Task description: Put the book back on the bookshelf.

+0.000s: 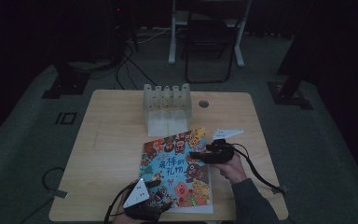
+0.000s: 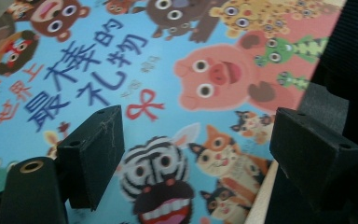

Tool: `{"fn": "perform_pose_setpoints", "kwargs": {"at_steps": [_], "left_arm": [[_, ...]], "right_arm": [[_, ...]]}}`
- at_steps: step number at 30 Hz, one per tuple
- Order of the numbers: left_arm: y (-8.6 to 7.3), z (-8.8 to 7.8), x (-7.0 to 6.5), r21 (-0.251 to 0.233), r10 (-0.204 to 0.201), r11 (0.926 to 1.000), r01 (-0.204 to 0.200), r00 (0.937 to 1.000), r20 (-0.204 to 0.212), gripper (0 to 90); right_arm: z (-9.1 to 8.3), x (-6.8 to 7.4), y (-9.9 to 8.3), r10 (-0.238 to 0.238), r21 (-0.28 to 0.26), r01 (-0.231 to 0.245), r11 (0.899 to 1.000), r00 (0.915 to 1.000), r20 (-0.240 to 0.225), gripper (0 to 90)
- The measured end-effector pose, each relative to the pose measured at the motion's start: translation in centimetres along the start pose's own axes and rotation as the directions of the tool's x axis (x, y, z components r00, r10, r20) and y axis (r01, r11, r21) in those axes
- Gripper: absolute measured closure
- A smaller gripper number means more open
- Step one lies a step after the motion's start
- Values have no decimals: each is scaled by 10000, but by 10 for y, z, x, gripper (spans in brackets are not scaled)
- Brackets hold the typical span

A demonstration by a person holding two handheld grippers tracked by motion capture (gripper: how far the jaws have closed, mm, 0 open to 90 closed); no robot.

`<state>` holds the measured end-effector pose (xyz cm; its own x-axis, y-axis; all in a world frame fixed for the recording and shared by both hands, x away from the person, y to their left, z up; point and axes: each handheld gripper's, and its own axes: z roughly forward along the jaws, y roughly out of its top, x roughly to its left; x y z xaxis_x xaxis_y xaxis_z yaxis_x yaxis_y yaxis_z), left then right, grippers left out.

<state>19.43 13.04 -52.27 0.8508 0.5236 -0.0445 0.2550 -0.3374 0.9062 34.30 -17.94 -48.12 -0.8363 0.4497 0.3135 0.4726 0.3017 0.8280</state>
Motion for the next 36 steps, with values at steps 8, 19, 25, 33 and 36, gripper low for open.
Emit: {"fn": "perform_pose_setpoints", "kwargs": {"at_steps": [8,19,25,33,36], "left_arm": [[5,-9,19,166,-398,9990,407,9981,-473,178],[11,-19,47,-151,-1080,9941,1071,9914,-746,178],[12,-23,59,-398,-1408,9897,1377,9862,-876,188],[11,-24,69,-581,-1785,9832,1732,9783,-1050,193],[11,-24,74,-555,-1915,9809,1867,9765,-991,192]], "right_arm": [[-7,2,1,-249,-169,252,9995,9995,167,556],[-15,7,3,-618,-368,630,9973,9976,315,563],[-19,9,5,-795,-432,811,9958,9961,383,567],[-23,11,6,-1052,-528,1074,9928,9935,438,570],[-25,12,6,-1130,-561,1155,9917,9925,455,571]]}}
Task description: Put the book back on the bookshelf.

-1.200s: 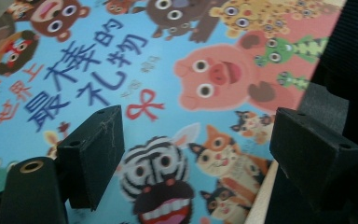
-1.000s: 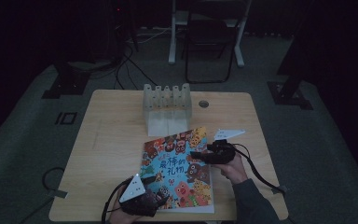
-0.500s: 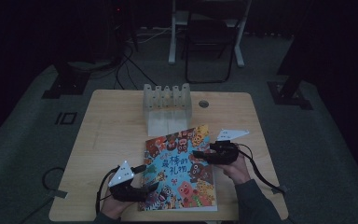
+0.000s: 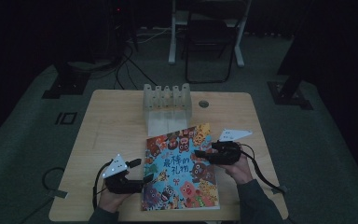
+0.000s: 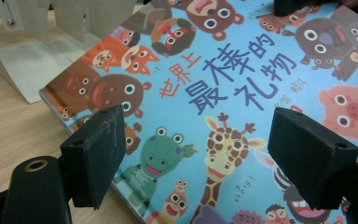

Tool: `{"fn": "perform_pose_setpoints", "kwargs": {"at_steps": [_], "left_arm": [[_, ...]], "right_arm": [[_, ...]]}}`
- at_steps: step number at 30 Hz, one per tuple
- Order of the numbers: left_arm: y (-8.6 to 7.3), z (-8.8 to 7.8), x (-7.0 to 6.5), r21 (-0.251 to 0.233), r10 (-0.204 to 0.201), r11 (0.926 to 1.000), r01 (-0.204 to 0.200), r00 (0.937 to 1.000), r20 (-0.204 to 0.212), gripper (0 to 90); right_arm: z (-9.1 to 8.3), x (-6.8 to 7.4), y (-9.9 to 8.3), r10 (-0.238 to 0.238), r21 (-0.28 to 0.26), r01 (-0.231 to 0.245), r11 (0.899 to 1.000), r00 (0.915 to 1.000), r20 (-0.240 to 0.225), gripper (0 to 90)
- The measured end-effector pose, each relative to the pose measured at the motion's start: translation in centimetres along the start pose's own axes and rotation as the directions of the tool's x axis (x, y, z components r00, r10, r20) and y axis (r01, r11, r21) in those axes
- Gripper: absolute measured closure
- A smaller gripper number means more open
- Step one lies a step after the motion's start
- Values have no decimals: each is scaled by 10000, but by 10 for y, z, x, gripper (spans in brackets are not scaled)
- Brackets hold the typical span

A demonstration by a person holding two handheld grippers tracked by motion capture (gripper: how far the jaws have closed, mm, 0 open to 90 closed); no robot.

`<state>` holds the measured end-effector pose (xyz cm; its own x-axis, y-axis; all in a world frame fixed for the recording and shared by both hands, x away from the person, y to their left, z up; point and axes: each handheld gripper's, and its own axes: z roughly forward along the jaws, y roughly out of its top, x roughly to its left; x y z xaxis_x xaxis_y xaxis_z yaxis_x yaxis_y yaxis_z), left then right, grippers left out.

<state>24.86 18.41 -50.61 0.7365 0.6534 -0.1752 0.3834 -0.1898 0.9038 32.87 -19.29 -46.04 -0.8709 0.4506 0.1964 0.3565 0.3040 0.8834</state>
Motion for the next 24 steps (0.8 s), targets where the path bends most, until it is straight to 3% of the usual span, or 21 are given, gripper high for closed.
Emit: {"fn": "perform_pose_setpoints", "kwargs": {"at_steps": [16,24], "left_arm": [[10,6,19,45,-221,9997,222,9996,-147,166],[14,13,30,314,-260,9991,269,9992,-306,162]], "right_arm": [[-9,4,4,-568,-189,569,9982,9984,65,575],[-14,6,6,-871,-295,873,9957,9962,84,579]]}}
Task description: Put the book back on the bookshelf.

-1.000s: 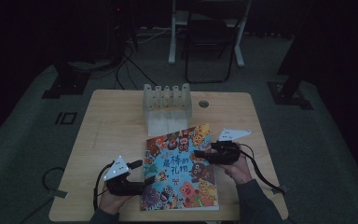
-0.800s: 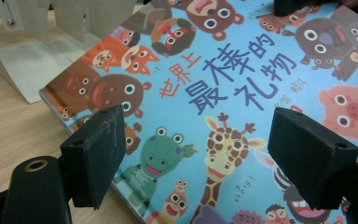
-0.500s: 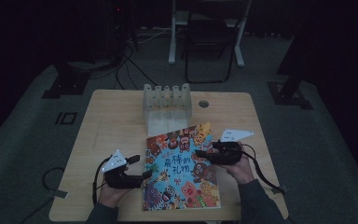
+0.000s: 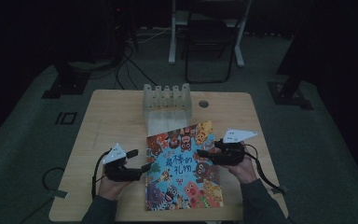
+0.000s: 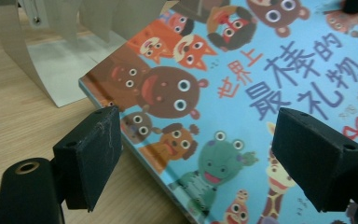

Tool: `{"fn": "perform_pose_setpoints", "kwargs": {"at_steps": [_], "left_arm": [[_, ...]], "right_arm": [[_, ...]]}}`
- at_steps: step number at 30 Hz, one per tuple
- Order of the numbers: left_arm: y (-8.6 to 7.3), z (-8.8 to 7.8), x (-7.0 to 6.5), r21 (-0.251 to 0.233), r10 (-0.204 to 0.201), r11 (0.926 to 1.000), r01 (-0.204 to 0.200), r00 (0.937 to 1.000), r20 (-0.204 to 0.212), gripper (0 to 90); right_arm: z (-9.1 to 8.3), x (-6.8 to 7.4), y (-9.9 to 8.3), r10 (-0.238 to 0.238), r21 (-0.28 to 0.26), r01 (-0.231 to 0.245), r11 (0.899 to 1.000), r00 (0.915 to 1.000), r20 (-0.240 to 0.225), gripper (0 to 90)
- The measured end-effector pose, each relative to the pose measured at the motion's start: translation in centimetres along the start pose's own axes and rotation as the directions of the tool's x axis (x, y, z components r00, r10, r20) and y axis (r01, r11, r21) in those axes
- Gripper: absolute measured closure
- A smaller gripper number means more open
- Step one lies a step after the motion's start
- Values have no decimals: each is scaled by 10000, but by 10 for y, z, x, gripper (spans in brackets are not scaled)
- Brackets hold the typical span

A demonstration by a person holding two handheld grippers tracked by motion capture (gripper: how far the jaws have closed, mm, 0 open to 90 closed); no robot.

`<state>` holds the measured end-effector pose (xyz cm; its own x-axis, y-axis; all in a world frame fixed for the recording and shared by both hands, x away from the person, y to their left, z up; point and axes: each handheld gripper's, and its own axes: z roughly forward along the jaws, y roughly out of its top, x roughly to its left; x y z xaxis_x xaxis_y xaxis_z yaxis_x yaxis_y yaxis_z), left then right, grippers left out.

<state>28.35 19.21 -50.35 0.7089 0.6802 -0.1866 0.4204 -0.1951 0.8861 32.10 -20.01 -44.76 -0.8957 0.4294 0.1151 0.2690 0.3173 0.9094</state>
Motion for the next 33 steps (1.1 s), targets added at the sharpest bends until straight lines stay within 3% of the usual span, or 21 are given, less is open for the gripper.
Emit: {"fn": "perform_pose_setpoints", "kwargs": {"at_steps": [14,20,21,27,33], "left_arm": [[-2,24,24,348,-803,9962,799,9967,85,149],[2,36,27,534,-1027,9935,1010,9943,294,149],[4,39,28,508,-1254,9912,1224,9903,593,149],[5,44,31,441,-1464,9887,1434,9865,730,148],[5,54,40,545,-1973,9799,1917,9714,1318,146]], "right_arm": [[-6,3,1,-466,-279,465,9985,9989,-49,585],[-7,3,1,-547,-377,543,9978,9985,-77,587],[-8,4,1,-581,-407,577,9975,9983,-89,588],[-10,4,0,-630,-505,624,9968,9979,-121,590],[-11,2,-3,-538,-595,530,9968,9985,-118,593]]}}
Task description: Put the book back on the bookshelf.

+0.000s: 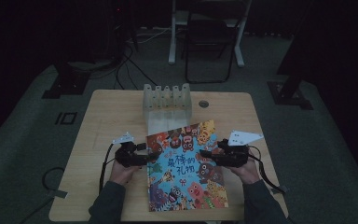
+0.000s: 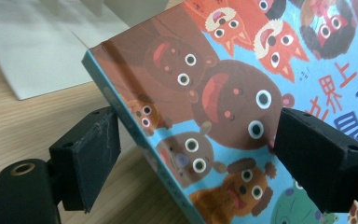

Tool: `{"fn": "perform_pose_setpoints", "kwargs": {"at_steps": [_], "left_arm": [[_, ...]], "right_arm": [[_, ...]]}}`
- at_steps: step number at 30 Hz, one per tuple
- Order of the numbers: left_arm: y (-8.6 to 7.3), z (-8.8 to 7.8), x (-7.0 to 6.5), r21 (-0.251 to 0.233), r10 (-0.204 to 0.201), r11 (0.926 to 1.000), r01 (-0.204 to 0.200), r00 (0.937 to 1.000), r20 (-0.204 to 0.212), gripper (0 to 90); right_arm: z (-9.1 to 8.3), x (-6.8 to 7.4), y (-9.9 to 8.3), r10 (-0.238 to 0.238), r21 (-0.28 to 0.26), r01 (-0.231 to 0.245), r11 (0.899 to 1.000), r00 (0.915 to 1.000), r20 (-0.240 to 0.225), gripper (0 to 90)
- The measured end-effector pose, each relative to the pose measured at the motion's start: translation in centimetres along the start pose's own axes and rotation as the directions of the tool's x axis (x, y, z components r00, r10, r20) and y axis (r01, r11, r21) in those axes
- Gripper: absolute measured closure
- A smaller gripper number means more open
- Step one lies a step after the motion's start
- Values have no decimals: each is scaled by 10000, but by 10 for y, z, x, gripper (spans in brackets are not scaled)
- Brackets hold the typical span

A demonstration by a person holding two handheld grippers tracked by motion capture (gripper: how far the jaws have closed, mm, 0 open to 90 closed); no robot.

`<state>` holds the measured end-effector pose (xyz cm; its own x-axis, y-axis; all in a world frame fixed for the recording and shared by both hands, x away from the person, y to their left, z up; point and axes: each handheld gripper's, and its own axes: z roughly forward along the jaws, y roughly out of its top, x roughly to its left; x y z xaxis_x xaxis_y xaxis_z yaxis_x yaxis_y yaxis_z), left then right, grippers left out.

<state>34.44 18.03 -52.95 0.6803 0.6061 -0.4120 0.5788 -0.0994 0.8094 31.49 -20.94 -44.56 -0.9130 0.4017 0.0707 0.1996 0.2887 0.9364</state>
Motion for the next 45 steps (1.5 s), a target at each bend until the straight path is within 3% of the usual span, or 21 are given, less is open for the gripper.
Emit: {"fn": "perform_pose_setpoints", "kwargs": {"at_steps": [10,16,23,28,32,36,40,42,45], "left_arm": [[0,-1,2,192,-271,9995,257,9969,745,157],[2,-4,-5,151,127,9998,-134,9988,468,182],[10,-12,-13,-255,496,9985,-487,9981,360,222],[18,-20,-22,-562,1010,9933,-1011,9949,-39,259],[22,-23,-25,-715,1160,9905,-1171,9931,-182,276],[27,-30,-33,-1004,1405,9845,-1439,9893,-399,290],[33,-39,-45,-1349,1792,9732,-1862,9818,-626,316],[37,-43,-51,-1522,1983,9663,-2076,9773,-743,331],[42,-48,-62,-1670,2388,9527,-2540,9653,-1058,356]], "right_arm": [[-3,-2,-2,41,-32,-41,10000,9999,-96,596],[-6,-3,-2,108,7,-108,9999,9998,-162,601],[-14,-2,-1,-18,-45,16,10000,9995,-320,618],[-18,-4,-1,68,-21,-68,10000,9999,-139,619],[-19,-6,0,64,-58,-64,10000,10000,-24,617],[-19,-8,0,155,55,-156,9999,9997,162,605],[-22,-10,-2,143,151,-148,9998,9993,343,591],[-24,-10,-2,139,167,-147,9998,9988,476,581],[-25,-11,-2,-5,300,-23,9995,9958,916,549]]}}
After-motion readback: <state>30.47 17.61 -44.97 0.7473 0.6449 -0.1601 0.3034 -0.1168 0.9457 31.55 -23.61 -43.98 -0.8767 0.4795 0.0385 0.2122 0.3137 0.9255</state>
